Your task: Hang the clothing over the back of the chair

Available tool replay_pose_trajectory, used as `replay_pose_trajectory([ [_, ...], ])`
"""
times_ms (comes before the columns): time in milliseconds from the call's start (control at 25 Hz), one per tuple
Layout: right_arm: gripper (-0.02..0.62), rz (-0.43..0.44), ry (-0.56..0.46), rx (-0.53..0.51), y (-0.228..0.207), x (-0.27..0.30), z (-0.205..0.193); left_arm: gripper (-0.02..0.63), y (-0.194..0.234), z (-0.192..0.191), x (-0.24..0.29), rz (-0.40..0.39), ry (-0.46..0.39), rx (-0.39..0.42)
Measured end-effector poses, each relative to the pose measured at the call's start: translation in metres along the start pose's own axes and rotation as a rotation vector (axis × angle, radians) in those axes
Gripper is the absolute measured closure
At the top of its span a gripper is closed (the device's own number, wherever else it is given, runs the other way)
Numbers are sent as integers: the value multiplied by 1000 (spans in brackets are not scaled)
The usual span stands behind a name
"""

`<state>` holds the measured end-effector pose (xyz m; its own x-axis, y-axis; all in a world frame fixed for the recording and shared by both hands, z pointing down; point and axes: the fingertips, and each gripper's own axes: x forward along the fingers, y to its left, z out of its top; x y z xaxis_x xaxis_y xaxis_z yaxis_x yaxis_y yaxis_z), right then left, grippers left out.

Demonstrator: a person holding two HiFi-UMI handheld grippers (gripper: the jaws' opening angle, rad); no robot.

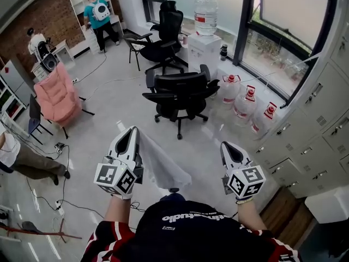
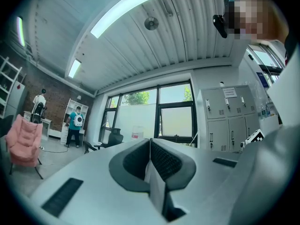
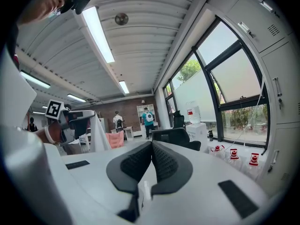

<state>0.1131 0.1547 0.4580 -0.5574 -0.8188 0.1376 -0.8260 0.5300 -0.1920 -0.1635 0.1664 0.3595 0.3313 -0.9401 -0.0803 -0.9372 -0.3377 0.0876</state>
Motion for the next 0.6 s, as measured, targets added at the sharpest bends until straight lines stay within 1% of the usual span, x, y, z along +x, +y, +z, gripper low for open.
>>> replay_pose_trajectory([
  [160, 581, -11, 8, 8, -11, -7, -4, 583, -4, 5, 9, 2, -15, 0],
  [320, 581, -25, 10, 19, -23, -13, -8, 583, -9, 4, 21, -12, -21, 0],
  [480, 581, -36, 15, 17, -36, -8, -10, 583, -9, 3, 46, -39, -27, 19],
  [600, 581, -48, 20, 20, -47, 4, -9, 583, -7, 3, 69, -55, -47, 15],
])
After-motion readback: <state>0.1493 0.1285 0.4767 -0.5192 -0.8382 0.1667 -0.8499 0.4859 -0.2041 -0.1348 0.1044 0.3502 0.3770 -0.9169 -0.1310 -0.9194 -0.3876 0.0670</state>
